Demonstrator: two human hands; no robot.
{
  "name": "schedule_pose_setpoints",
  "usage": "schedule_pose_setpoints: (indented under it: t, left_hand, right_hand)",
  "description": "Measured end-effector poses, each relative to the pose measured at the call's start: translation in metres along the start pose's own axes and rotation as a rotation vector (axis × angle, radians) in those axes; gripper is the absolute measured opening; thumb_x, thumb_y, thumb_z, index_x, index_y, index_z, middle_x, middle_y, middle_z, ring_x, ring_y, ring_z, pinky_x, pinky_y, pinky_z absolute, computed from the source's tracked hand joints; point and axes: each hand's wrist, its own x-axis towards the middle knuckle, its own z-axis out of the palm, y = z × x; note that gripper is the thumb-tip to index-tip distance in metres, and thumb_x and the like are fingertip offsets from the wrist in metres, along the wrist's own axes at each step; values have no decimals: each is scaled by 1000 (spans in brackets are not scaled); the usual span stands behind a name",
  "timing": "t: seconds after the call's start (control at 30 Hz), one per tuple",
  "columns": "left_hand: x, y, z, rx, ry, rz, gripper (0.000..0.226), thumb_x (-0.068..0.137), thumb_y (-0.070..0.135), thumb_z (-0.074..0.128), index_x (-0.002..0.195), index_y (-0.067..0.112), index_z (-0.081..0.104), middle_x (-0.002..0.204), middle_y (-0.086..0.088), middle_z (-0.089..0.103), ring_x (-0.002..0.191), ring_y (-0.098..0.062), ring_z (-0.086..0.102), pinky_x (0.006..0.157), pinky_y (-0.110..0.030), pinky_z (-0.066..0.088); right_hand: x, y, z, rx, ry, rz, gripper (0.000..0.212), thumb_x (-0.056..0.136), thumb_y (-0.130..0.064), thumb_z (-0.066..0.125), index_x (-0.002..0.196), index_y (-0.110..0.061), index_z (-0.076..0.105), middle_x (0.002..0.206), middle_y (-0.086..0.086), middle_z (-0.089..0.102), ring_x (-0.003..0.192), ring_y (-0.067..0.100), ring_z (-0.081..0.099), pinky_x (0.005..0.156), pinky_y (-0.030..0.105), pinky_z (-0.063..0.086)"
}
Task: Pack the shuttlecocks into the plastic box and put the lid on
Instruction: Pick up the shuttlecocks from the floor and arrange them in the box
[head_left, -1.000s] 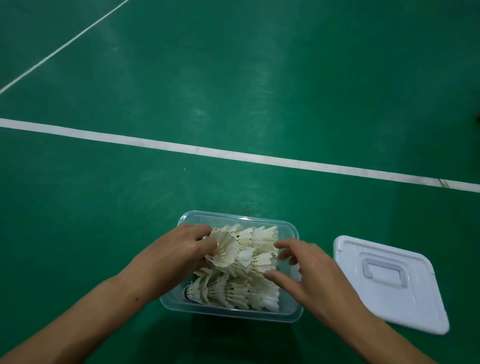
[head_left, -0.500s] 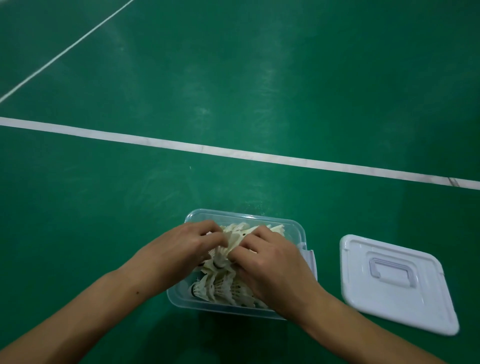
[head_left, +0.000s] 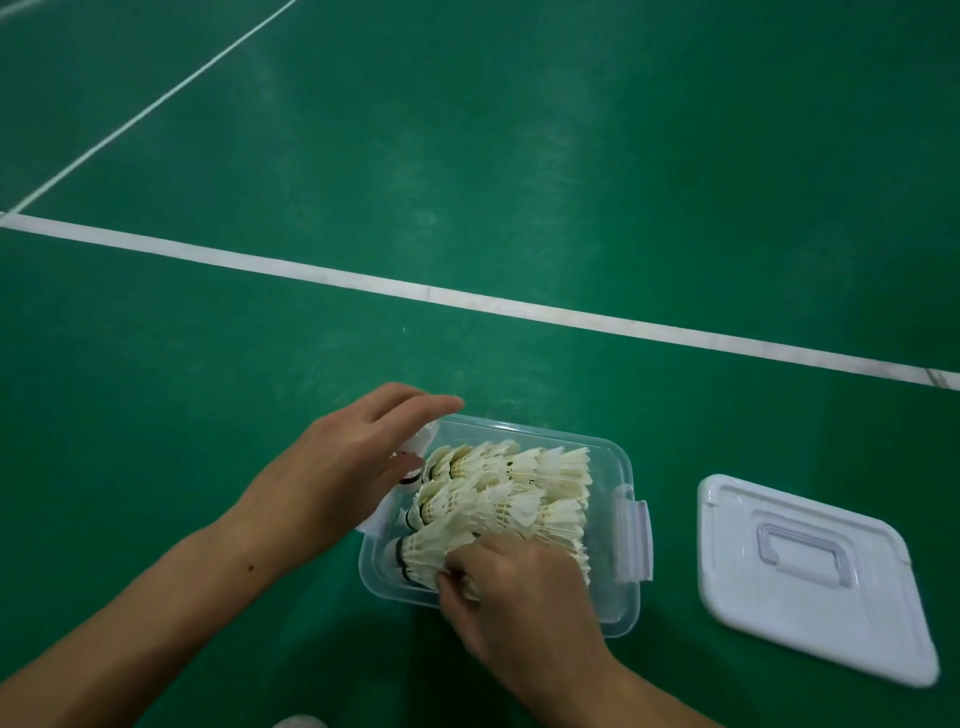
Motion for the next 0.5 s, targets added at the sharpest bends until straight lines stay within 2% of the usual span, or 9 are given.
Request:
schedule_pose_setpoints:
  t: [0.07, 0.17, 0.27, 0.37, 0.5]
  left_hand:
    - [-2, -1, 1, 4, 1, 1, 69, 87, 7, 81, 147, 30, 55, 130, 6, 63, 97, -19, 68, 80, -34, 60]
    - [-2, -1, 1, 8, -3, -3, 67, 86, 8, 81, 145, 28, 57, 130, 6, 64, 97, -18, 69, 81, -29, 56]
    - [-4, -3, 1, 13, -14, -9, 66, 85, 9, 83, 143, 30, 58, 129, 8, 63, 95, -17, 68, 78, -35, 60]
    - [-6, -6, 2, -2, -20, -23, 63, 86, 12, 82, 139, 34, 56, 123, 12, 59, 89, -14, 66, 75, -39, 60]
    - [-10, -4, 2, -43, -32, -28, 67, 83, 13, 85, 137, 36, 54, 110, 18, 60, 85, -7, 66, 73, -38, 60]
  right_hand:
    - [6, -3, 7, -27, -71, 18, 31, 97, -43, 53, 92, -23, 77, 83, -8, 75, 67, 14, 67, 65, 37, 61]
    - [12, -2, 13, 51, -144, 83, 28, 101, -42, 57, 101, -23, 77, 88, -7, 77, 74, 13, 69, 78, 36, 62]
    - [18, -3, 16, 82, -162, 129, 25, 101, -43, 61, 103, -23, 76, 91, -7, 77, 77, 12, 69, 80, 36, 62]
    - [25, 0, 12, 147, -254, 204, 23, 97, -44, 68, 101, -22, 77, 89, -7, 75, 78, 12, 67, 80, 38, 61]
    - [29, 8, 2, 285, -392, 196, 27, 97, -46, 69, 97, -20, 76, 82, -9, 71, 72, 7, 63, 76, 37, 59]
